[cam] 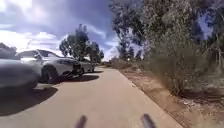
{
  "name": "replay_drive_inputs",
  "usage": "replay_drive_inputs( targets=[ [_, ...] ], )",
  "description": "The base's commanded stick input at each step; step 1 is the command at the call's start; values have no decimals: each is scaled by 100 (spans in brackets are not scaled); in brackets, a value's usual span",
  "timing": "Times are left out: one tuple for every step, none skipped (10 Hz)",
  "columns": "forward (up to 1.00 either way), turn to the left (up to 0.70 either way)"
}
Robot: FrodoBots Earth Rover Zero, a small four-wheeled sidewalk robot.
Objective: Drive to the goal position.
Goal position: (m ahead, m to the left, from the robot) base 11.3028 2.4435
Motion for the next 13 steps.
replay_drive_inputs(
  targets=[
    [100, 0],
    [100, 0],
    [100, 0],
    [100, 0],
    [100, 0],
    [100, 0],
    [100, 0],
    [100, 0],
    [100, 0],
    [100, 0],
    [100, 0],
    [100, 0],
    [100, 0]
  ],
)
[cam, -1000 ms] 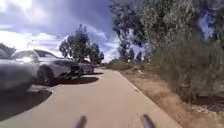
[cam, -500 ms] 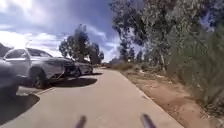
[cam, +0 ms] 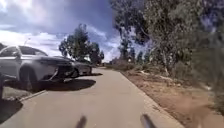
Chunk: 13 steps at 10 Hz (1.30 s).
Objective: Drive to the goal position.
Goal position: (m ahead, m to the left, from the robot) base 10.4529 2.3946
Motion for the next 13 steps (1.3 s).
replay_drive_inputs(
  targets=[
    [100, 0],
    [100, 0],
    [100, 0],
    [100, 0],
    [100, 0],
    [100, 0],
    [100, 0],
    [100, 0],
    [100, 0],
    [100, 0],
    [100, 0],
    [100, 0],
    [100, 0]
  ],
)
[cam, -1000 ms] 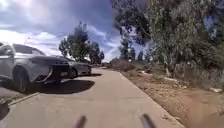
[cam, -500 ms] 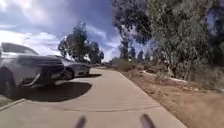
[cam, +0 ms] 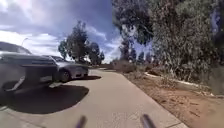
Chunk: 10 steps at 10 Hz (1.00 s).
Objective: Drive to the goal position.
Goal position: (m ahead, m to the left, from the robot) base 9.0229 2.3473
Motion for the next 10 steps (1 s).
replay_drive_inputs(
  targets=[
    [100, 0],
    [100, 0],
    [100, 0],
    [100, 0],
    [100, 0],
    [100, 0],
    [100, 0],
    [100, 0],
    [100, 0],
    [100, 0]
  ],
)
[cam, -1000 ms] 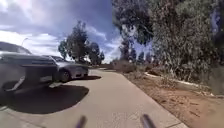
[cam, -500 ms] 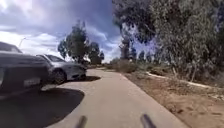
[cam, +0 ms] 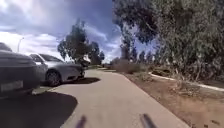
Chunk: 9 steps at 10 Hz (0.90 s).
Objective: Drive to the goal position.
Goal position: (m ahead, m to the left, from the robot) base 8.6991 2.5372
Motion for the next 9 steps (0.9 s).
replay_drive_inputs(
  targets=[
    [100, 0],
    [100, 0],
    [100, 0],
    [100, 0],
    [100, 0],
    [100, 0],
    [100, 0],
    [100, 0],
    [100, 0]
  ],
)
